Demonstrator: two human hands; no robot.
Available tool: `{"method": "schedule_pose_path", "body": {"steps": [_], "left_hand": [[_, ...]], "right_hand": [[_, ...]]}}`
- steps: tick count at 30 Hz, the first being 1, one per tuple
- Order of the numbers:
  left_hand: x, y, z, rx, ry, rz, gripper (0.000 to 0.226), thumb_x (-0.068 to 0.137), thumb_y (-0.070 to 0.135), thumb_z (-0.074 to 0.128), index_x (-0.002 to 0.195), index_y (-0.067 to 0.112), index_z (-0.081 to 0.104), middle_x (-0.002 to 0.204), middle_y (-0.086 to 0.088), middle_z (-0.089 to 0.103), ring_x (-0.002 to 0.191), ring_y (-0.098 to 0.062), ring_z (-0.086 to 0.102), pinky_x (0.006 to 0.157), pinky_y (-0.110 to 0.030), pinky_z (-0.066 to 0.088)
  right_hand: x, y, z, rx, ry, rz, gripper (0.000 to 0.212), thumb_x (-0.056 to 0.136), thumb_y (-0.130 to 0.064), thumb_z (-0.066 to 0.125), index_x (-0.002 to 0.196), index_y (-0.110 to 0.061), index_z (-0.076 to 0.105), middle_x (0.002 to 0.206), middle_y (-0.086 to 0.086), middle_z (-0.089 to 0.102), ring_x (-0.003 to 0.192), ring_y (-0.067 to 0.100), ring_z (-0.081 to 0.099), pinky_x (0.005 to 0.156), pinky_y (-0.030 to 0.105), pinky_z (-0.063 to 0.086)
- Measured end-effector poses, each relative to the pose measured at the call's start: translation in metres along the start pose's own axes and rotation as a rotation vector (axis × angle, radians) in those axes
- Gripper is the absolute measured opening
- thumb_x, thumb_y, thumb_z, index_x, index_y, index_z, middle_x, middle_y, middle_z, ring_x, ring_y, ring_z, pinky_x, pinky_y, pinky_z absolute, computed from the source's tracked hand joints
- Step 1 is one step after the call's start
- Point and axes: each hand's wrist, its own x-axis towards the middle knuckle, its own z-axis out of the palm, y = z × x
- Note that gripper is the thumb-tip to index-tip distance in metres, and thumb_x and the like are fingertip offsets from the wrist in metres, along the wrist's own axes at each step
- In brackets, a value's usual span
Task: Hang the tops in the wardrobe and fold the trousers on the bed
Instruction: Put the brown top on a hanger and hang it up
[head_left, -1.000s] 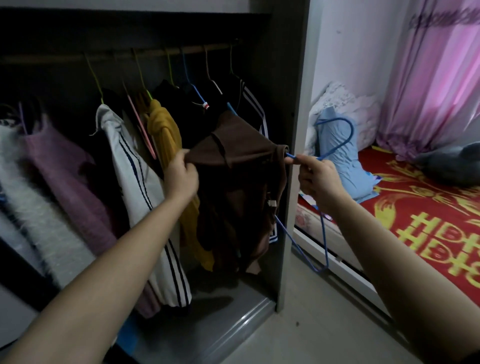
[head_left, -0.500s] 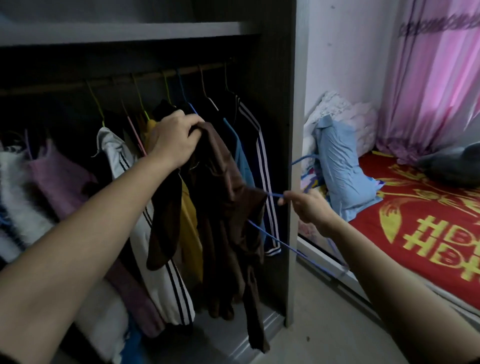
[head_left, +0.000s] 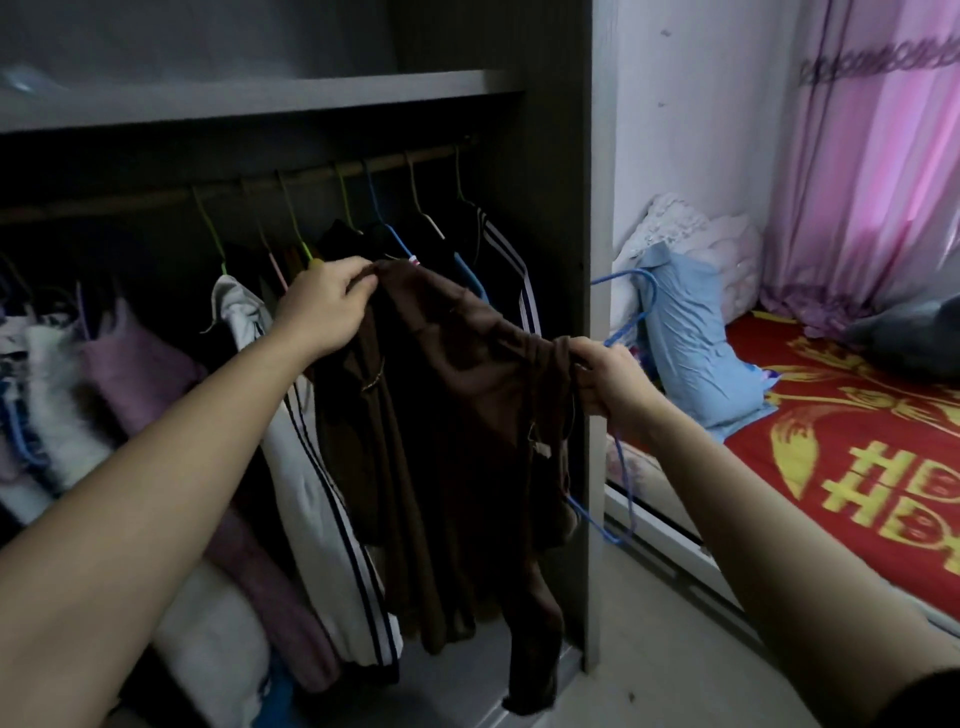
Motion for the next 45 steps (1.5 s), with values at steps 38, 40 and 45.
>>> {"method": "schedule_pose_path", "body": {"steps": [38,40,45], "left_hand": [[-0.024,0.049,0.098,0.085,0.066,0.109,0.052,0.091,0.069,0.042,0.099,0.028,0.072,0.089,0.000,0.064,0.093,-0.023,0.059,0.090,-0.044,0.038],[-0.024,0.045,0.099,0.087,0.079,0.099,0.048,0.091,0.065,0.045,0.100,0.028,0.073,0.088,-0.002,0.063,0.093,-0.025,0.058,0.088,-0.043,0.037],[-0.025,0.038,0.100,0.001,0.103,0.046,0.040,0.092,0.061,0.051,0.095,0.027,0.072,0.084,0.002,0.059,0.092,-0.024,0.058,0.084,-0.039,0.032]], "right_hand": [[-0.011,0.067,0.026,-0.951,0.114,-0.740,0.034,0.095,-0.043,0.056,0.112,-0.014,0.064,0.119,0.003,0.054,0.110,0.019,0.051,0.092,0.042,0.046],[-0.014,0.067,0.030,-0.723,-0.007,-0.765,0.023,0.093,-0.032,0.062,0.099,-0.010,0.062,0.106,0.003,0.058,0.097,0.017,0.056,0.082,0.035,0.047],[-0.012,0.072,0.022,-0.349,-0.342,-0.197,0.029,0.087,-0.020,0.074,0.111,-0.011,0.059,0.100,0.004,0.065,0.092,0.019,0.066,0.083,0.040,0.054]]}}
